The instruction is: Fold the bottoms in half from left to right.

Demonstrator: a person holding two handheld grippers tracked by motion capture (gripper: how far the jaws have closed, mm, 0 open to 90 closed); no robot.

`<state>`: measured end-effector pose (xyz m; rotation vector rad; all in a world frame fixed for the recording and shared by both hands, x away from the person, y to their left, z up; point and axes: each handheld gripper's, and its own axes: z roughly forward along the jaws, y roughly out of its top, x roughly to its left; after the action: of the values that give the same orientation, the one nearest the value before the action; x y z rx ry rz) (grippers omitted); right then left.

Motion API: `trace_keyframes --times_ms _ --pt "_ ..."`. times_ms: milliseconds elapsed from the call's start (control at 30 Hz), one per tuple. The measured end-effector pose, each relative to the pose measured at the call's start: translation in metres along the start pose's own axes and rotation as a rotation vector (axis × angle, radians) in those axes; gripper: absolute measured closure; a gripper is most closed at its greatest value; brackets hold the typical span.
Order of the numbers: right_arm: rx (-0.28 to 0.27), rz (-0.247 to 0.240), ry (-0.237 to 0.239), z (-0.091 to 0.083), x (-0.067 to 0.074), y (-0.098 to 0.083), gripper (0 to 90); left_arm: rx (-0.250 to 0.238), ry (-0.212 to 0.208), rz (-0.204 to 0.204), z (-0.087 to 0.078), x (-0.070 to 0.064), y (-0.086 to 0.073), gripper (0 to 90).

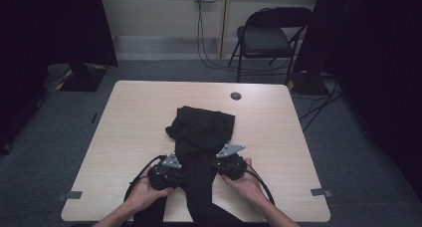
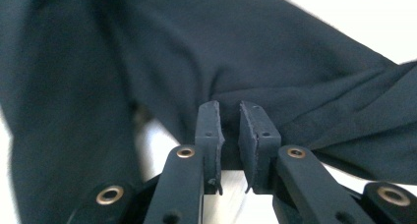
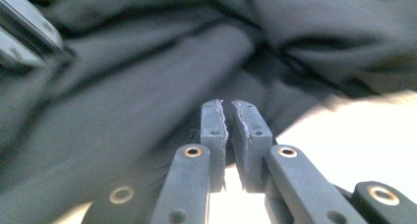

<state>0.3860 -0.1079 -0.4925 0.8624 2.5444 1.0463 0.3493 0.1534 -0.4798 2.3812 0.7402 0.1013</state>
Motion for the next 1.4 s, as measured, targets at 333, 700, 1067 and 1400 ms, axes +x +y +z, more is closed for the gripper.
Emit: trace_keyframes --times_ms 333,700,1067,1400 --pt "0.016 0.029 -0.056 -0.017 -0.032 -0.016 84.0 0.027 0.071 -0.012 -0.023 0.011 -0.025 77.7" --pt "-0.044 0.001 0.009 -0.034 -0.002 -0.010 67.7 -0.145 0.166 -0.080 -0.057 0.010 -0.029 54.5" --pt "-0.090 -0.102 0.195 -0.020 0.059 0.012 63.5 -0.051 0.103 -0.148 -0.043 0.029 -0.030 85.5" --pt "-0.040 -0.174 0.363 0.011 0.120 0.016 70.9 -0.367 -0.084 -0.270 -0.074 0.040 0.016 86.2"
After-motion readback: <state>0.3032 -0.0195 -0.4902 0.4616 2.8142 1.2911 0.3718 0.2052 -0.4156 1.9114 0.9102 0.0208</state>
